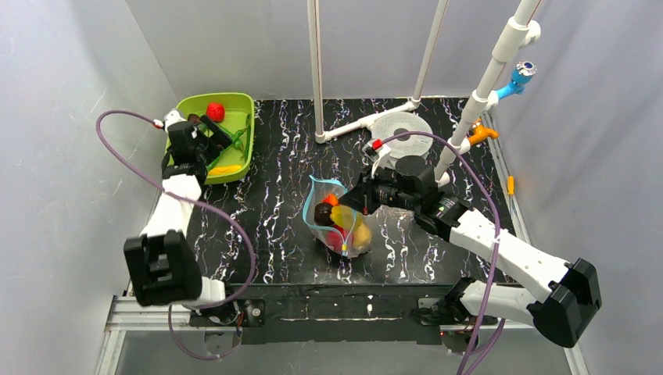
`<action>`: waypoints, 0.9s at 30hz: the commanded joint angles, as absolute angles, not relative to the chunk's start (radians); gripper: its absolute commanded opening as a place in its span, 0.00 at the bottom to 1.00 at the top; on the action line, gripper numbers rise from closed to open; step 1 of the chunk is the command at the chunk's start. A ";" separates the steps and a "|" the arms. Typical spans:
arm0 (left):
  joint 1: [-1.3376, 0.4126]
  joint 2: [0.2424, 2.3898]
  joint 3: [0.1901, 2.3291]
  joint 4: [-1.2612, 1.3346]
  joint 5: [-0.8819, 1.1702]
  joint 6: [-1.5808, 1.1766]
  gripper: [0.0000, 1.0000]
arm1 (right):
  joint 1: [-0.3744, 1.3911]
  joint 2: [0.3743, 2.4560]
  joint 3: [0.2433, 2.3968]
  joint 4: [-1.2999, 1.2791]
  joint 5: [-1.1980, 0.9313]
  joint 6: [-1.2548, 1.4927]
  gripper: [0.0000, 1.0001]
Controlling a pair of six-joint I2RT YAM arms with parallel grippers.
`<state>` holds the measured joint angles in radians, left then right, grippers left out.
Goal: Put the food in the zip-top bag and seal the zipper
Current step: Pick up the fake fruit from the bin.
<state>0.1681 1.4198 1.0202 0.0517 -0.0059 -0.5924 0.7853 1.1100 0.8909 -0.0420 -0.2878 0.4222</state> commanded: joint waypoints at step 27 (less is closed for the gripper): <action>0.299 2.455 1.668 0.855 0.023 -1.029 0.68 | 0.773 1.222 0.973 -0.084 -0.265 0.427 0.01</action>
<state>0.2907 2.4629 1.6284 0.8045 0.0427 -1.0091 0.7788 1.2131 0.9218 -0.0885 -0.2749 0.4229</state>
